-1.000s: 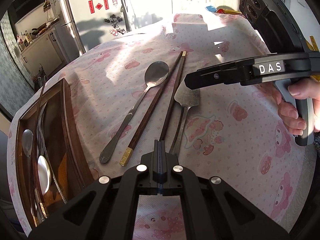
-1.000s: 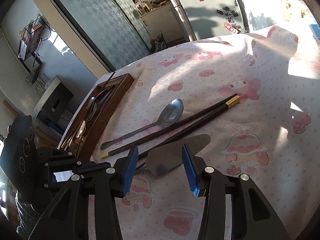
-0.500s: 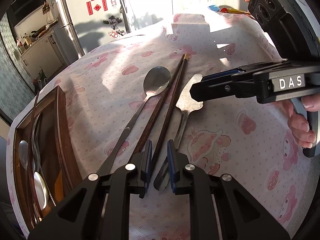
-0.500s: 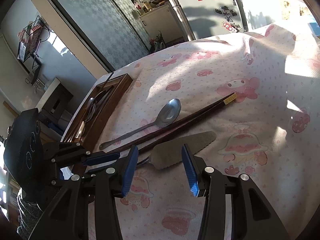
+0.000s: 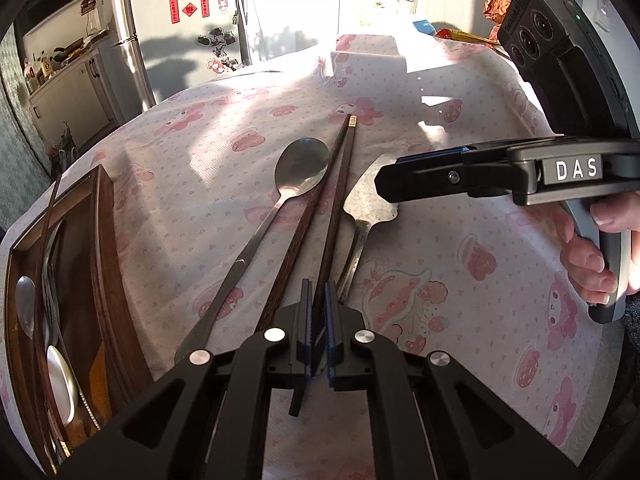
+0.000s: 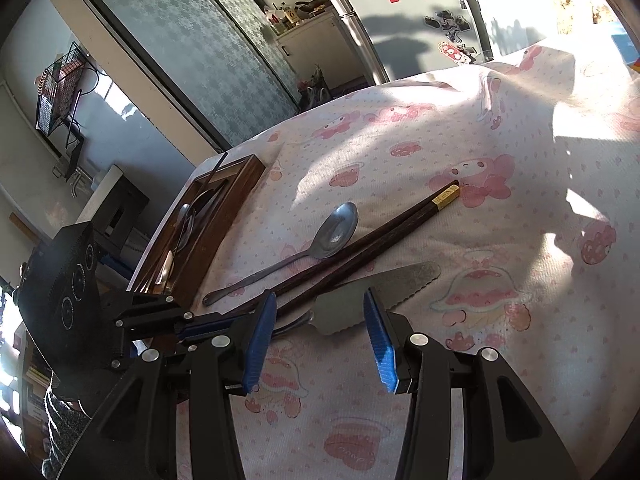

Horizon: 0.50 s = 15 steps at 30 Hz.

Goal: Organize utensils
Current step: 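Lift the chopstick with the left tool and carry it over the tray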

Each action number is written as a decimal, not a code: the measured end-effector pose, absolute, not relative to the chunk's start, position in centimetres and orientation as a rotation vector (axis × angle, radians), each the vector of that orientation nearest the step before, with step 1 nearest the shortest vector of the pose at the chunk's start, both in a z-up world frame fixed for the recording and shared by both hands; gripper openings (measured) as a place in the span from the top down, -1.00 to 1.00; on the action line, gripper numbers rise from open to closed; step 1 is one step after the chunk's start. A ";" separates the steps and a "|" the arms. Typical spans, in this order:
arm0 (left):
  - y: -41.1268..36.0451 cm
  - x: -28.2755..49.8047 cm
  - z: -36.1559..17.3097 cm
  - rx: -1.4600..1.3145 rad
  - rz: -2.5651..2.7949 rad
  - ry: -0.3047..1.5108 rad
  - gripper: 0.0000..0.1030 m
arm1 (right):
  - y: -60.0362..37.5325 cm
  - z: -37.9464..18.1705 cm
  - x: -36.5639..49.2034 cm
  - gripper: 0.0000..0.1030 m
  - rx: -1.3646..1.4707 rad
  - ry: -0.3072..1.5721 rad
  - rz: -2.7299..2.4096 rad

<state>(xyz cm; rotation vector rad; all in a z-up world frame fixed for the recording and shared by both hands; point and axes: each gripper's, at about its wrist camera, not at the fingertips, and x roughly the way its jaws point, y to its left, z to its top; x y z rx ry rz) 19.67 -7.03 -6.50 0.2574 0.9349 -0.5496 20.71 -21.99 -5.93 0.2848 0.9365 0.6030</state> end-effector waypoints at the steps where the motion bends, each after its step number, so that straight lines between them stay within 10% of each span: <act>1: -7.0 19.6 -6.3 0.253 -0.553 0.932 0.88 | -22.0 -6.0 20.8 0.11 0.294 0.939 0.605; 15: -8.1 17.1 -2.9 0.183 -0.612 0.848 0.89 | -21.8 -7.3 22.2 0.11 0.457 0.965 0.637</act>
